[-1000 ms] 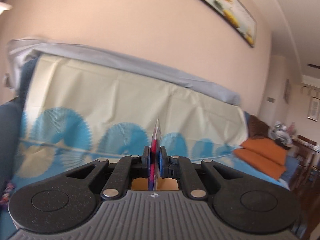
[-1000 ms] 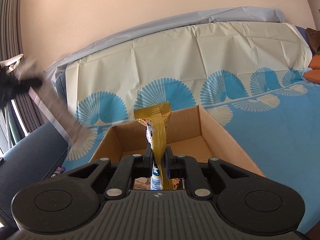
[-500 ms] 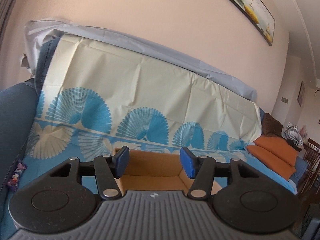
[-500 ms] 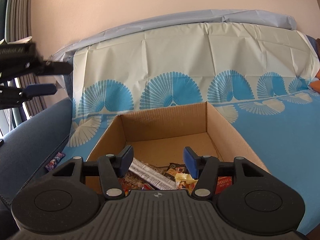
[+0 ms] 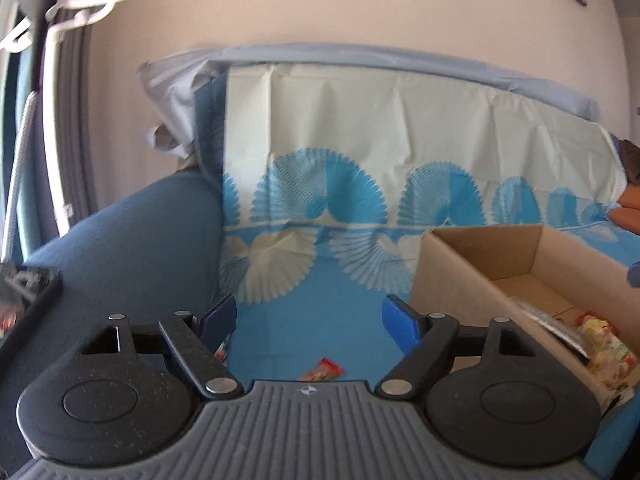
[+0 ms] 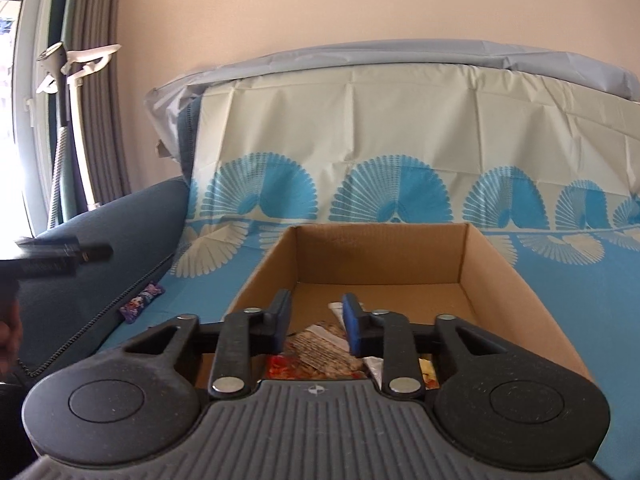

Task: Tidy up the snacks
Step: 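Move both tools to the purple candy and red-wrapped candy on the sofa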

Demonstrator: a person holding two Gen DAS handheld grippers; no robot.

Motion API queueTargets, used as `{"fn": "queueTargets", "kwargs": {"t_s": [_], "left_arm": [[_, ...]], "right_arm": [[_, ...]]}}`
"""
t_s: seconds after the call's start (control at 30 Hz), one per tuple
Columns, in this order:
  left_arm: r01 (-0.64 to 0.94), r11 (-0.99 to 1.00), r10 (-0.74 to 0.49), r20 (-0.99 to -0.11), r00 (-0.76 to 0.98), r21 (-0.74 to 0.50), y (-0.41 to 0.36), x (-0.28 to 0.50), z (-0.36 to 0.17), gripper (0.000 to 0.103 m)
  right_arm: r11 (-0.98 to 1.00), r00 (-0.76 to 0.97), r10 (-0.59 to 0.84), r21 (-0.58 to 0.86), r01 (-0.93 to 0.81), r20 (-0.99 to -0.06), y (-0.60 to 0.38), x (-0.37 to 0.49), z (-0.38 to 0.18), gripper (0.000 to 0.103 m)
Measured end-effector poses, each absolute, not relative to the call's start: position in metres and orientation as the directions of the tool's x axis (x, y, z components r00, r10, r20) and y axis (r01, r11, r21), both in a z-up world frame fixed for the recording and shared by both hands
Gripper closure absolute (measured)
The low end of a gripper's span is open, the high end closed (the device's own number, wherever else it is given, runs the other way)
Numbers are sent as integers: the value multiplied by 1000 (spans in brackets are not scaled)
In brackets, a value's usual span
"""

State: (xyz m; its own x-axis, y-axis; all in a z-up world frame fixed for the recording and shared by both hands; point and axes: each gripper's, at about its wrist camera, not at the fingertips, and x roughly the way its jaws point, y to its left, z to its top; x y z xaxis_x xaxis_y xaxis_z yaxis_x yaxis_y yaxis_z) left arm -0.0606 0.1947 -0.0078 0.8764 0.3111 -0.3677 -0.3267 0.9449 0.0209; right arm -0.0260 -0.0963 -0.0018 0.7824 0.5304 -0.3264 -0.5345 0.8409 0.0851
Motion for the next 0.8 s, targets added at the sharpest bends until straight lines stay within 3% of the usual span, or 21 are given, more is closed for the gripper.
{"fn": "queueTargets", "kwargs": {"t_s": [0.07,0.2,0.27,0.4,0.5,0.7,0.8], "left_arm": [[-385,922,344,-365,865,-42,208,-65,-8,24],[-457,880,400,-317,860,-130,224,-79,-6,47],[-486,864,432,-303,849,-131,226,-82,-3,53],[-596,797,558,-258,789,-97,226,-90,1,52],[-622,777,587,-246,772,-98,227,-93,3,51],[-638,759,592,-271,759,-130,241,-95,1,49],[-630,766,582,-274,765,-132,244,-96,-1,49]], "right_arm": [[826,767,557,115,-552,-319,-85,-29,5,90],[778,715,625,179,-602,-312,-43,-37,15,92],[751,679,658,212,-625,-326,-15,-36,15,92],[733,626,675,256,-630,-391,49,-27,1,91],[754,607,648,271,-599,-460,94,-13,-16,90],[815,537,550,269,-514,-639,168,34,-65,73],[844,532,499,245,-477,-684,190,52,-87,64]]}}
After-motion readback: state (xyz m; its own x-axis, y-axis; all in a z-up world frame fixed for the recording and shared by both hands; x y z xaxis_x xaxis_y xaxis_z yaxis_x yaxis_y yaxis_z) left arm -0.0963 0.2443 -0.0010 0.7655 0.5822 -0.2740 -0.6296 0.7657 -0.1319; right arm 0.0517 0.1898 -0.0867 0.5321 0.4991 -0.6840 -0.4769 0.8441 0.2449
